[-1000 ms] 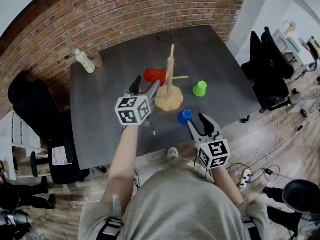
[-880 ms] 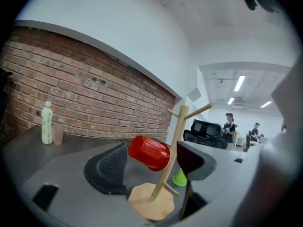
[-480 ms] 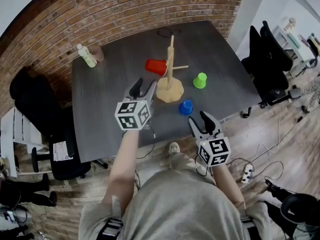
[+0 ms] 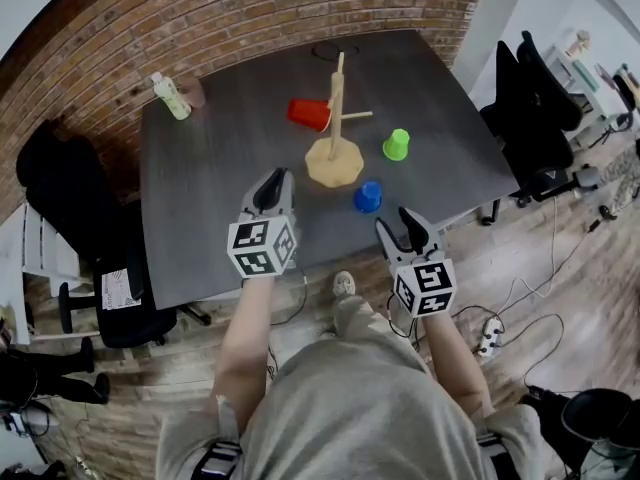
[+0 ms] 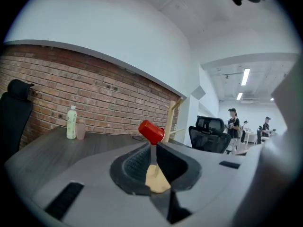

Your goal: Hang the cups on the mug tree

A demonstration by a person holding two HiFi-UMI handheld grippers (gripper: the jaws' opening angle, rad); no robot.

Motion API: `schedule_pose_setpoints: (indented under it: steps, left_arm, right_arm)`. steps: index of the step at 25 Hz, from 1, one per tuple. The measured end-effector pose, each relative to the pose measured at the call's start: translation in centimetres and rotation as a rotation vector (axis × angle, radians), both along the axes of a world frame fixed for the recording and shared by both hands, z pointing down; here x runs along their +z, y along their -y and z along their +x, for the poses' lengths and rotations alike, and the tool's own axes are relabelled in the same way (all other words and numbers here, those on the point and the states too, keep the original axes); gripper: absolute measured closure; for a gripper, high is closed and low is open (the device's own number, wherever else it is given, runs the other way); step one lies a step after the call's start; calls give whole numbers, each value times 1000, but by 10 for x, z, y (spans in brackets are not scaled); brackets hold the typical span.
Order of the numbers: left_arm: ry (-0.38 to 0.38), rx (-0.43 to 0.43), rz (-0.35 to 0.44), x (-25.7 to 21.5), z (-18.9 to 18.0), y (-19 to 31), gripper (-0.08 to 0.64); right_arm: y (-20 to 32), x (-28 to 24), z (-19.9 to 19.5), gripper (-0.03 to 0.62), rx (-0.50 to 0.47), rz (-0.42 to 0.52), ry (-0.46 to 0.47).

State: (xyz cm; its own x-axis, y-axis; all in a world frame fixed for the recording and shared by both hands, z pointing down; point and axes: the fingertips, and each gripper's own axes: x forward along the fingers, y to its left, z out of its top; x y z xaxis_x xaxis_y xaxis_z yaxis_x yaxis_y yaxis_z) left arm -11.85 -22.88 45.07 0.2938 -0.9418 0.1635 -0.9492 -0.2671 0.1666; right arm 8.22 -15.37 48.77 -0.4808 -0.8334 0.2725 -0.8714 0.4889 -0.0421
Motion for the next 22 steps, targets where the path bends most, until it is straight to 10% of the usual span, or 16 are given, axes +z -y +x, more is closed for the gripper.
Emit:
schedule_pose_setpoints:
  steps: [22]
  left_arm:
    - [-2, 35, -89, 72, -4, -63, 545]
  right_arm:
    - [51, 98, -7, 377, -16, -116, -172]
